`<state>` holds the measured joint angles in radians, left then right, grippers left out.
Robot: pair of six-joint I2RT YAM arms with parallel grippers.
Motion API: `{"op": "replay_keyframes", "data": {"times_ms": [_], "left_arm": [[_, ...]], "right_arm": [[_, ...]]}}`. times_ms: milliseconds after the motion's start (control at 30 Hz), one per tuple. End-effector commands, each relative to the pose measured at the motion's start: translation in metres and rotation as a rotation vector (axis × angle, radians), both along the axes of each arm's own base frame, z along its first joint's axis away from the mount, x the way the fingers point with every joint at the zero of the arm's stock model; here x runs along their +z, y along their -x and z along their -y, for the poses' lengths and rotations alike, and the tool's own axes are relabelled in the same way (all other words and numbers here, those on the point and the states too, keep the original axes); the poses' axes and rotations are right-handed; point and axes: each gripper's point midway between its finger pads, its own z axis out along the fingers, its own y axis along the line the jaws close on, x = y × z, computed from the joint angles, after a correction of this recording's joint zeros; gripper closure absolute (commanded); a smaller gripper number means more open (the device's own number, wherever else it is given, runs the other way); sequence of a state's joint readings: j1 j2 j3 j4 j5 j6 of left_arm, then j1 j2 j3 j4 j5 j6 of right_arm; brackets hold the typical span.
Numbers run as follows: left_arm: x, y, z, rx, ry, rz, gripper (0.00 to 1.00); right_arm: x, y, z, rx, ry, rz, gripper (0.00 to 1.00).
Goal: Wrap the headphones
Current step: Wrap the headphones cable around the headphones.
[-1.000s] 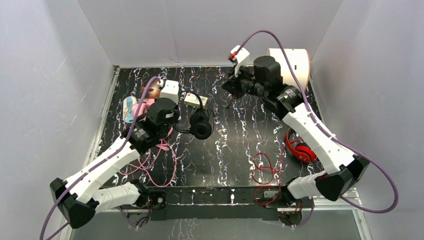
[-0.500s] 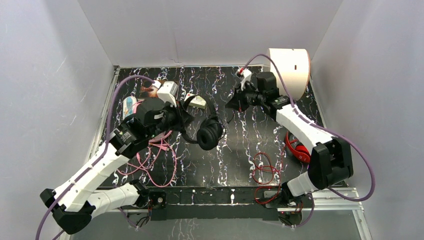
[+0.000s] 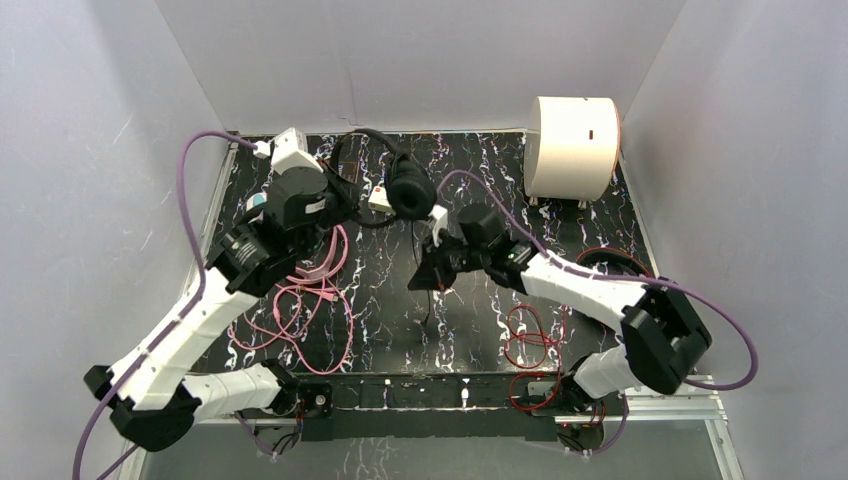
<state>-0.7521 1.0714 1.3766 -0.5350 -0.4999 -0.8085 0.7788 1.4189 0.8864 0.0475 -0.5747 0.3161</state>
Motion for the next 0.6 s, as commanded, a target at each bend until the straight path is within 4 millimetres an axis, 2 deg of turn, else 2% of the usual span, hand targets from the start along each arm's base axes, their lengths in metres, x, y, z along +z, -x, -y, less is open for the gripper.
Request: {"op": "replay_keyframes", "data": {"times_ms": [0,100,200,300,333,433,567], "left_arm": [[0.029,-0.036,-0.040,0.327,-0.061,0.109,1.00],[0.012,-0.055,-0.052,0.433,-0.256,0.101,1.00],[-0.018,-0.070,-0.056,0.481,-0.477,0.059,1.00],[-0.051,-0.075,-0.054,0.447,-0.628,0.017,1.00],[-0.062,-0.077,-0.050,0.403,-0.677,0.005,1.00],[-0.091,-0.075,-0.038,0.232,-0.806,-0.036,1.00],[-0.116,-0.059,-0.029,0.044,-0.877,-0.060,1.00]], "right_arm": [[0.034,0.030,-0.007,-0.018,-0.009,0.081,1.00],[0.044,0.051,-0.004,0.000,0.013,0.084,1.00],[0.062,0.069,-0.002,0.033,-0.008,0.088,1.00],[0.079,0.075,0.002,0.047,-0.011,0.096,0.97],[0.089,0.074,0.004,0.052,-0.010,0.116,0.95],[0.100,0.062,0.015,0.024,0.087,0.186,0.91],[0.106,0.037,0.035,-0.028,0.263,0.304,0.88]]}}
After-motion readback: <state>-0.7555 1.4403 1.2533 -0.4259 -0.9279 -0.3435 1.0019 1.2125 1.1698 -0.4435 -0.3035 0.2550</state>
